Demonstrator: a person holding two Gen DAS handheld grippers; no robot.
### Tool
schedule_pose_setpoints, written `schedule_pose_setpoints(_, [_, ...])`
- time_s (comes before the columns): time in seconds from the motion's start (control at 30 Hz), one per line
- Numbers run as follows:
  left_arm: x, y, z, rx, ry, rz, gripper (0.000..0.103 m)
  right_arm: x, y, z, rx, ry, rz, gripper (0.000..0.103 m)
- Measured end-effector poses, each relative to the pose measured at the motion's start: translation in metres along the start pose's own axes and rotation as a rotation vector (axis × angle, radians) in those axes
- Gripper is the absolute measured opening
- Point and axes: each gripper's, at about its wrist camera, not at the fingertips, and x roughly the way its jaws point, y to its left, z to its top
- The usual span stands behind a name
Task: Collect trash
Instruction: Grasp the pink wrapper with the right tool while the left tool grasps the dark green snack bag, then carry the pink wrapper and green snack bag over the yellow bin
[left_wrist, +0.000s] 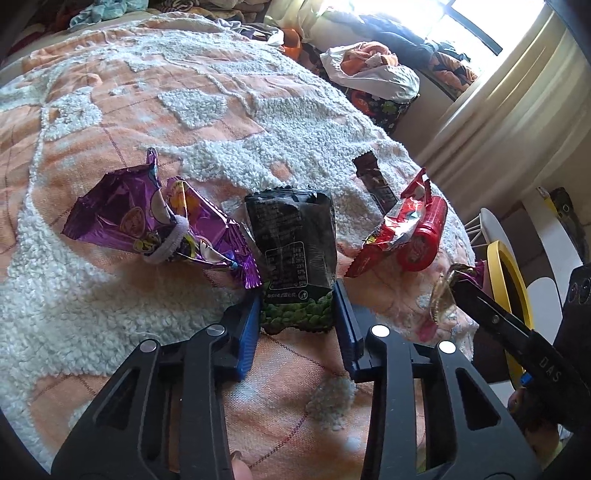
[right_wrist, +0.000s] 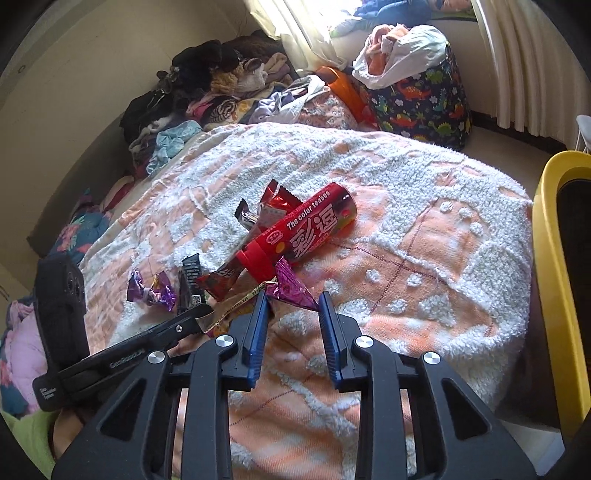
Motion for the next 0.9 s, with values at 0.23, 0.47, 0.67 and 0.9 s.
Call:
schedule_pose_setpoints(0.23, [-0.014,0.0,-0.002,-0.007,-0.017,-0.033,0.026,-0.02,0.001,-0.005,-0.018,-0.031,-0.007,0.026])
schedule_pose_setpoints(0.47, [-0.033,-0.021,-0.004,0.053,-0.063,-0.073,0.017,-0.036,0.001,-0.005,-0.02,-0.063,-0.009,0.026])
schedule_pose_setpoints(0.67, [-0.044,-0.041,-0.004,0.12,-0.102,-0.077,0.015,-0.05,-0.006,-0.004,0.004,-0.094,-0.013,0.026])
schedule_pose_setpoints(0.9, [-0.056,-0.06,-0.002,0.171,-0.147,-0.092,0.015,-0.069,-0.016,-0.002,0.031,-0.137,-0.02,0.026])
